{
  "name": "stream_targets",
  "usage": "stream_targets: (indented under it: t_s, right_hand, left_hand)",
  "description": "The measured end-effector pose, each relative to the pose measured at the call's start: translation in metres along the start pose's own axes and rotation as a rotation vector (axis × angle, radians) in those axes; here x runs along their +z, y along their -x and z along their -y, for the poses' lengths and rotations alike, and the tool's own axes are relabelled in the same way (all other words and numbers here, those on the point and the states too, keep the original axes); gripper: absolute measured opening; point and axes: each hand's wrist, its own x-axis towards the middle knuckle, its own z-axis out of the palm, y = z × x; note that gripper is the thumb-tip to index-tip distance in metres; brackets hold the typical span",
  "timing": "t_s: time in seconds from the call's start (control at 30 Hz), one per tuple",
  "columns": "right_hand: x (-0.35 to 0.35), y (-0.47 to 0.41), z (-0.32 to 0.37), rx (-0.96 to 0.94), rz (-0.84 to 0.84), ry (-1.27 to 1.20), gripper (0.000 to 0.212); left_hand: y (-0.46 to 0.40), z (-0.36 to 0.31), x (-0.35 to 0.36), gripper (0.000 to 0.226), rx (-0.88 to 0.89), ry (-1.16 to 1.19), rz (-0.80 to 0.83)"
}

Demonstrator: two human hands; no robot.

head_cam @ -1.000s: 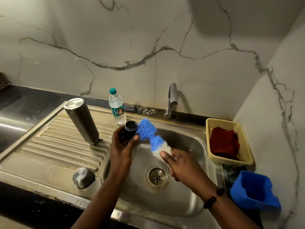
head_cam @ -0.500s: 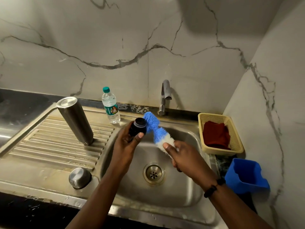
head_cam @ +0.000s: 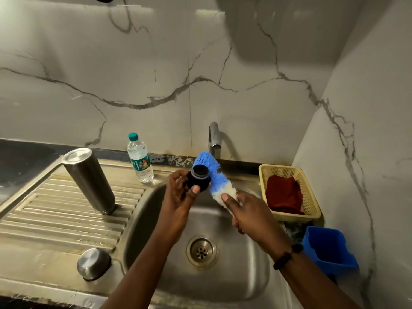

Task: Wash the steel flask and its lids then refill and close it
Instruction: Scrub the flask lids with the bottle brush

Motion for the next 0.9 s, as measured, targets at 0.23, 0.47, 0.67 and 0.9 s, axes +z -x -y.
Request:
stream_targets:
  t_s: [0.23, 0.47, 0.67, 0.9]
  right_hand:
    - [-0.006, 0.002, 0.001, -0.081, 0.024, 0.093, 0.026]
    - [-0.003, -0.010, -0.010, -0.099, -0.057, 0.076, 0.036]
    - [-0.003, -0.022, -0.014, -0.071, -0.069, 0.081, 0.035]
    - [0.005, -0.028, -0.018, -0.026, -0.085, 0.121, 0.042]
  left_hand:
    - [-0.028, 0.010, -0.008, 0.039, 0.012, 0.115, -0.138]
    - [-0.043, 0.018, -0.003, 0.046, -0.019, 0.336, -0.146]
    - [-0.063, 0.027, -0.002, 0.056, 0.006, 0.237, -0.141]
    - [-0.078, 0.031, -0.003, 0.051, 0.009, 0.261, -0.114]
